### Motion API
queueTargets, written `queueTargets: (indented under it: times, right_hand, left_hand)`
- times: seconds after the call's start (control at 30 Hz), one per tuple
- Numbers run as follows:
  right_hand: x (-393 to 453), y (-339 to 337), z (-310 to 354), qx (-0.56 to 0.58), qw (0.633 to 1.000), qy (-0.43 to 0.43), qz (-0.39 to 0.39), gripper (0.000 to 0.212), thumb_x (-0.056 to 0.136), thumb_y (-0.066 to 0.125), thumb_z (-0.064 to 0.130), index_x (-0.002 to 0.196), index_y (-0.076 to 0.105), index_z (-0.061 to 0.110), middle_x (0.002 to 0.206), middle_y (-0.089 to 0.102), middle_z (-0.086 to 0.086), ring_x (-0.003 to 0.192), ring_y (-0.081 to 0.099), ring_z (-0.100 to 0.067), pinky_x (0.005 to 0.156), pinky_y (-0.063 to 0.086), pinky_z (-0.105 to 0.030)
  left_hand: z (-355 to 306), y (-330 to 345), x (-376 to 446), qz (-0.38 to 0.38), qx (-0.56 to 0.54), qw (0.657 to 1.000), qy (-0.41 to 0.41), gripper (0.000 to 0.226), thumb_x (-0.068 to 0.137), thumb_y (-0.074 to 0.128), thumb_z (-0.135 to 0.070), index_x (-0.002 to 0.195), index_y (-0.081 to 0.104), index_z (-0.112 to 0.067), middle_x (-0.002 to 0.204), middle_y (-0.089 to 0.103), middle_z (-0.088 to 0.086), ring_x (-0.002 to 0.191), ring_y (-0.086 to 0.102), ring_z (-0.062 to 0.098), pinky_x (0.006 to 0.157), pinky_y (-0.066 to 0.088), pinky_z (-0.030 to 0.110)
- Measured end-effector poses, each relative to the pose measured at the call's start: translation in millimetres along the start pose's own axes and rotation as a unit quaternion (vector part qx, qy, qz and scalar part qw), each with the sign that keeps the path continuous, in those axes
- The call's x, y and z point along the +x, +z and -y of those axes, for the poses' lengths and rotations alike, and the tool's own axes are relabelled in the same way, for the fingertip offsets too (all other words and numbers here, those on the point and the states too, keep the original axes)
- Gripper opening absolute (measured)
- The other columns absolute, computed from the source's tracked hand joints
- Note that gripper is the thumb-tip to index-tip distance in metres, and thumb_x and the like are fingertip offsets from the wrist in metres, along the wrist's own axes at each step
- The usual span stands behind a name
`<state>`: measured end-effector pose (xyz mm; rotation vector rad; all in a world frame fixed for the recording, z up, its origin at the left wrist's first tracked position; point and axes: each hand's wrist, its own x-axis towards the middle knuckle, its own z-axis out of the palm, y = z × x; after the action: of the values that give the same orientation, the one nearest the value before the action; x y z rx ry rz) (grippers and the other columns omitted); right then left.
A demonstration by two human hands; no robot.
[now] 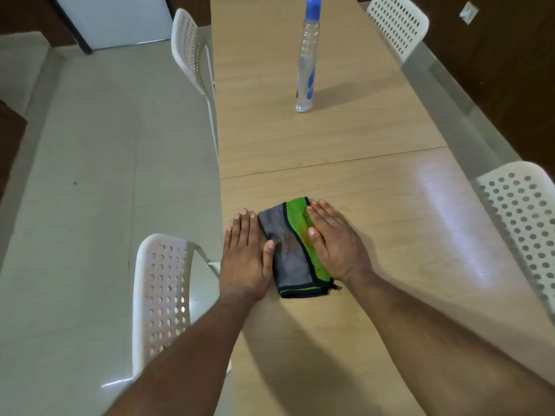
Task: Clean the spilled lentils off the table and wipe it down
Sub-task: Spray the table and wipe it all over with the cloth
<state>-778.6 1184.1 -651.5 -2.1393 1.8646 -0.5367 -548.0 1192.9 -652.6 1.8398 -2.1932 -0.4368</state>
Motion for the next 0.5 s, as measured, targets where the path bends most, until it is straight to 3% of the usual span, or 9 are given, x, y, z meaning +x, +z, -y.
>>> queueTargets:
  times: [0.2,0.3,0.5]
  right_hand:
    - [-1,-1,2,-0.015,1.0,0.007,0.011,0.062,0.11,0.021,0.042,0.158,0.046,0.01,0.166,0.042,-0.005,0.158,0.027,-0.016,0.128,0.026,-0.041]
    - [-1,-3,3,-0.002,1.0,0.013,0.0,0.062,0.11,0.02,0.04,0.157,0.047,0.009,0.164,0.044,-0.006,0.157,0.029,-0.016,0.129,0.026,-0.039]
    - [0,-2,0,0.017,1.0,0.002,-0.016,0.058,0.11,0.025,0.035,0.153,0.052,0.007,0.161,0.048,-0.009,0.155,0.035,-0.019,0.127,0.029,-0.04]
  left_hand:
    - [-61,0,5,0.009,-0.02,0.999,0.035,0.072,0.106,0.031,-0.042,0.168,0.013,-0.009,0.177,0.0,0.01,0.163,-0.006,0.023,0.133,0.002,0.043]
    - [-83,14,13,0.023,0.027,0.998,0.059,0.064,0.109,0.024,-0.038,0.167,0.02,-0.011,0.177,0.007,0.008,0.163,-0.004,0.021,0.132,0.004,0.046]
    - [-85,32,14,0.003,0.109,0.993,0.033,0.063,0.112,0.016,-0.04,0.169,0.01,-0.014,0.177,-0.003,0.01,0.162,-0.015,0.027,0.131,0.007,0.051]
